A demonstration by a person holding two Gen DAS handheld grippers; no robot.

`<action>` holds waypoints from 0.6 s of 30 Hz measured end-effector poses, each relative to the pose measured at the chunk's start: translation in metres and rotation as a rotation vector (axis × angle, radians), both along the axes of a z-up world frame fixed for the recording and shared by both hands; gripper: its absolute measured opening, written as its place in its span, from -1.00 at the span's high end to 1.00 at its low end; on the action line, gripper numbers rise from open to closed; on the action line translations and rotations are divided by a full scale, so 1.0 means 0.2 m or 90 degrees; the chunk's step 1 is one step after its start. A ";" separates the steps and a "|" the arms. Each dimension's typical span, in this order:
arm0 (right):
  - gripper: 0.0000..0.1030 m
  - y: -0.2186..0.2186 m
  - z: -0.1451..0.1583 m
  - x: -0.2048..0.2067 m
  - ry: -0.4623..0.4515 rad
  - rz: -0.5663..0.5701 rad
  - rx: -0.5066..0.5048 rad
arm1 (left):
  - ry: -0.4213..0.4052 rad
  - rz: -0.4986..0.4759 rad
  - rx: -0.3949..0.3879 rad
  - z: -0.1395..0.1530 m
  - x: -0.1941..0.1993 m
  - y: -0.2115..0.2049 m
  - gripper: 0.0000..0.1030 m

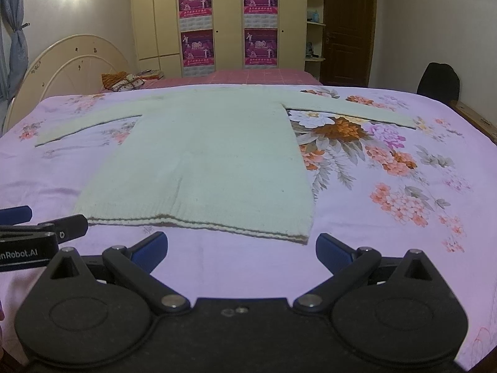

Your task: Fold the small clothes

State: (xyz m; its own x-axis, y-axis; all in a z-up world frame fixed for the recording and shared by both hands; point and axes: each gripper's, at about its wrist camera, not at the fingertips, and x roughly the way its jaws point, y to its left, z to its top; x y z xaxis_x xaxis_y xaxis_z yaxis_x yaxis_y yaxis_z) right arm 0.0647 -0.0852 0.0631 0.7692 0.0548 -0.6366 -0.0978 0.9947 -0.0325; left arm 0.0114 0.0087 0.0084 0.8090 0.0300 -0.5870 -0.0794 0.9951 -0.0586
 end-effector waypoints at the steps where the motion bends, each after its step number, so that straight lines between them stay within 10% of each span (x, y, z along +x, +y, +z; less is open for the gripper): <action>1: -0.97 0.00 0.00 0.00 0.001 0.000 0.000 | 0.000 -0.001 0.000 0.00 0.00 0.00 -1.00; 18: -0.97 -0.01 0.01 0.00 -0.004 0.000 0.001 | -0.005 0.001 0.004 0.01 -0.01 0.00 -1.00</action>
